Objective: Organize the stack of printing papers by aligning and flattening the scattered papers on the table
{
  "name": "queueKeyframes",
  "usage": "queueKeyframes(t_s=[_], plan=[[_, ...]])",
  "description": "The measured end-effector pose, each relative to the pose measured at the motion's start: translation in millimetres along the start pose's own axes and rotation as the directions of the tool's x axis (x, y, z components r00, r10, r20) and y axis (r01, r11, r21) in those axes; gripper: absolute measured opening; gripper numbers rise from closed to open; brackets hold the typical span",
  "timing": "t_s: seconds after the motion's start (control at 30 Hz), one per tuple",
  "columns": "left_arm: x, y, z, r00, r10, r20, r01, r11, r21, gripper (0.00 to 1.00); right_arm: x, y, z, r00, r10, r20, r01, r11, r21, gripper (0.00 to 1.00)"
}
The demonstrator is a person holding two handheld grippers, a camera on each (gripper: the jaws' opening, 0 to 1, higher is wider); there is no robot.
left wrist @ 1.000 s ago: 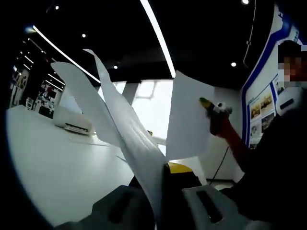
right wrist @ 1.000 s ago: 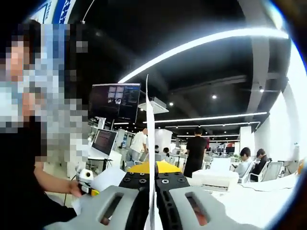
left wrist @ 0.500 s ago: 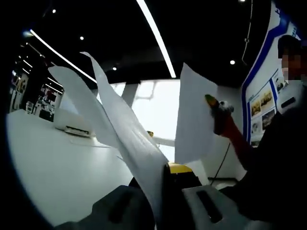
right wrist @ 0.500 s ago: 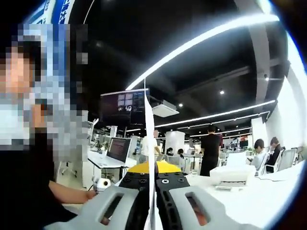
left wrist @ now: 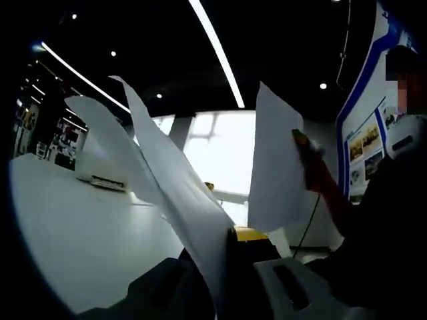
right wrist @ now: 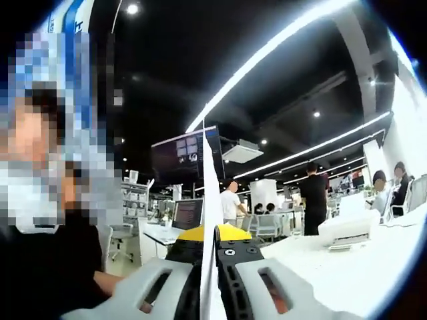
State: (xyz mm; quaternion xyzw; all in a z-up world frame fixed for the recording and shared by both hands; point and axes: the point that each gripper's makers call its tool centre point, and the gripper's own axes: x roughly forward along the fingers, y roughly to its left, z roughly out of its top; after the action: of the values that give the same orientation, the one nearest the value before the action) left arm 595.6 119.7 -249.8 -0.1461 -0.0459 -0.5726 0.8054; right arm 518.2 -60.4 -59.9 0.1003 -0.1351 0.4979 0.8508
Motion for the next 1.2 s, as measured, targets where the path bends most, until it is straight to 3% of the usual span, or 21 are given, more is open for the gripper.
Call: queueKeyframes(t_s=[0.17, 0.27, 0.63, 0.83, 1.03, 1.2], plan=[[-0.4, 0.1, 0.6, 1.000, 0.001, 0.003, -0.001, 1.000, 0.003, 0.07, 3.8, -6.9, -24.4, 1.000, 0.004, -0.031, 0.000, 0.991, 0.132, 0.00], [-0.5, 0.4, 0.5, 1.000, 0.001, 0.003, -0.001, 1.000, 0.004, 0.07, 5.4, -9.3, -36.0, 0.999, 0.004, -0.051, 0.004, 0.987, 0.163, 0.00], [-0.8, 1.5, 0.3, 1.000, 0.004, 0.003, -0.004, 1.000, 0.007, 0.07, -5.6, 20.1, -2.5, 0.998, 0.067, 0.004, -0.066, 0.988, 0.141, 0.00], [-0.9, 1.8, 0.3, 1.000, 0.005, 0.003, -0.005, 1.000, 0.009, 0.07, -7.7, 28.2, -3.3, 0.997, 0.074, 0.010, -0.075, 0.987, 0.143, 0.00], [-0.8, 1.6, 0.1, 1.000, 0.005, 0.003, -0.005, 1.000, 0.009, 0.07, -5.4, 29.7, -30.3, 0.995, 0.097, -0.025, -0.090, 0.973, 0.212, 0.00], [-0.9, 1.8, -0.1, 1.000, 0.004, 0.003, -0.004, 1.000, 0.009, 0.07, 6.1, 9.4, -60.4, 0.995, 0.072, -0.074, -0.050, 0.964, 0.262, 0.00]])
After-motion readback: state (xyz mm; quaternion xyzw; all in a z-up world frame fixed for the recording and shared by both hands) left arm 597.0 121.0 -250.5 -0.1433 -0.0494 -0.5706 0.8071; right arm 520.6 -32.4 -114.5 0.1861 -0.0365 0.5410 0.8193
